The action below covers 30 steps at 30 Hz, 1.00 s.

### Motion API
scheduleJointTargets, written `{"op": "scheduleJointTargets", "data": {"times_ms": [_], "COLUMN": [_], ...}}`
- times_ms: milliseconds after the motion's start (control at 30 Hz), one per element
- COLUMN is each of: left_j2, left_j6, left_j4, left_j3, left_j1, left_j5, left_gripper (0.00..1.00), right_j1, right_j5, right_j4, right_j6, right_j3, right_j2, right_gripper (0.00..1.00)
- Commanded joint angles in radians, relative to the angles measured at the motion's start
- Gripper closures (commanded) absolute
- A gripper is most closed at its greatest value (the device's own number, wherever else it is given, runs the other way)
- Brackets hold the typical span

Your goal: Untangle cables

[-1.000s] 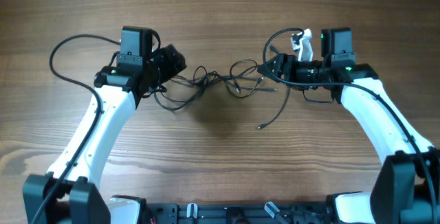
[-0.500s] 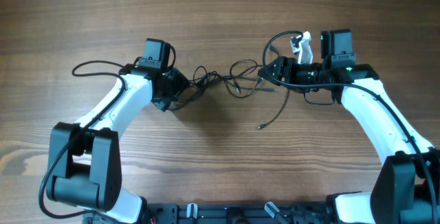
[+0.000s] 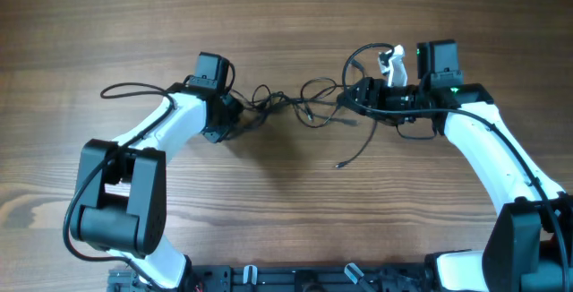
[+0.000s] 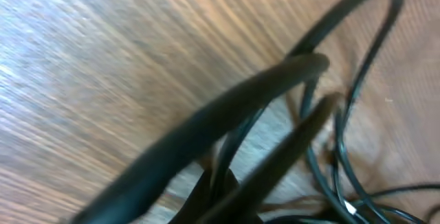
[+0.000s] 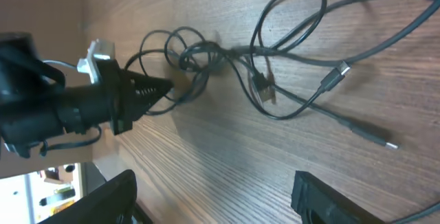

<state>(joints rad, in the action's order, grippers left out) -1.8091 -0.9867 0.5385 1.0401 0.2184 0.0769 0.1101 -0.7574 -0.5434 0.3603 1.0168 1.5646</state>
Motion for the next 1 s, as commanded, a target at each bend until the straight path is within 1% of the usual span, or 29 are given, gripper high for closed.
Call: {"op": "scheduleJointTargets", "data": {"times_ms": [0, 67, 200, 267, 300, 333, 400, 500, 533, 567, 633, 700, 733, 767, 867, 967], "left_j2": [0.095, 0.156, 0.253, 0.292, 0.316, 0.32, 0.324, 0.323, 0.324, 0.324, 0.324, 0.325, 0.325, 0.325, 0.325, 0.325], "left_j6": [-0.016, -0.009, 0.108, 0.198, 0.18, 0.15, 0.048, -0.141, -0.137, -0.055, 0.095, 0.295, 0.396, 0.484, 0.617, 0.648], "left_j4": [-0.005, -0.005, -0.024, -0.039, -0.054, -0.058, -0.064, -0.067, -0.085, -0.114, -0.14, -0.146, -0.142, -0.132, -0.116, -0.123], "left_j3": [0.13, 0.196, 0.254, 0.254, 0.254, 0.254, 0.254, 0.254, 0.254, 0.254, 0.254, 0.254, 0.254, 0.254, 0.254, 0.254], "left_j1": [0.012, 0.029, 0.075, 0.095, 0.1, 0.1, 0.098, 0.098, 0.098, 0.098, 0.098, 0.098, 0.098, 0.098, 0.098, 0.098], "left_j5": [0.073, 0.071, 0.072, 0.072, 0.072, 0.071, 0.063, 0.042, 0.058, 0.098, 0.173, 0.302, 0.379, 0.457, 0.6, 0.665], "left_gripper": [0.96, 0.96, 0.96, 0.96, 0.96, 0.96, 0.96, 0.96, 0.96, 0.96, 0.96, 0.96, 0.96, 0.96, 0.96, 0.96], "right_j1": [0.005, 0.005, 0.005, 0.005, 0.005, 0.005, 0.011, 0.053, 0.087, 0.113, 0.142, 0.16, 0.16, 0.159, 0.161, 0.162], "right_j5": [0.009, -0.012, -0.035, -0.078, -0.171, -0.196, -0.21, -0.21, -0.198, -0.163, -0.08, 0.006, 0.018, 0.018, 0.017, 0.016], "right_j4": [-0.004, -0.006, -0.008, -0.005, 0.014, 0.017, 0.018, 0.05, 0.094, 0.134, 0.202, 0.321, 0.401, 0.459, 0.637, 0.724], "right_j6": [-0.016, -0.017, -0.016, -0.017, -0.02, -0.02, -0.02, -0.021, -0.032, -0.045, -0.026, 0.057, 0.099, 0.125, 0.225, 0.313], "right_j3": [0.002, 0.002, 0.002, 0.002, 0.002, 0.002, 0.002, 0.002, 0.002, 0.002, 0.002, 0.002, 0.002, 0.002, 0.002, 0.002], "right_j2": [-0.011, -0.011, -0.011, -0.011, -0.011, -0.011, -0.011, -0.011, -0.011, -0.011, -0.011, -0.011, -0.011, -0.01, -0.008, 0.015], "right_gripper": [0.25, 0.22, 0.21, 0.21, 0.21, 0.21, 0.21, 0.21, 0.21, 0.21, 0.21, 0.16, 0.13, 0.13, 0.13, 0.13]}}
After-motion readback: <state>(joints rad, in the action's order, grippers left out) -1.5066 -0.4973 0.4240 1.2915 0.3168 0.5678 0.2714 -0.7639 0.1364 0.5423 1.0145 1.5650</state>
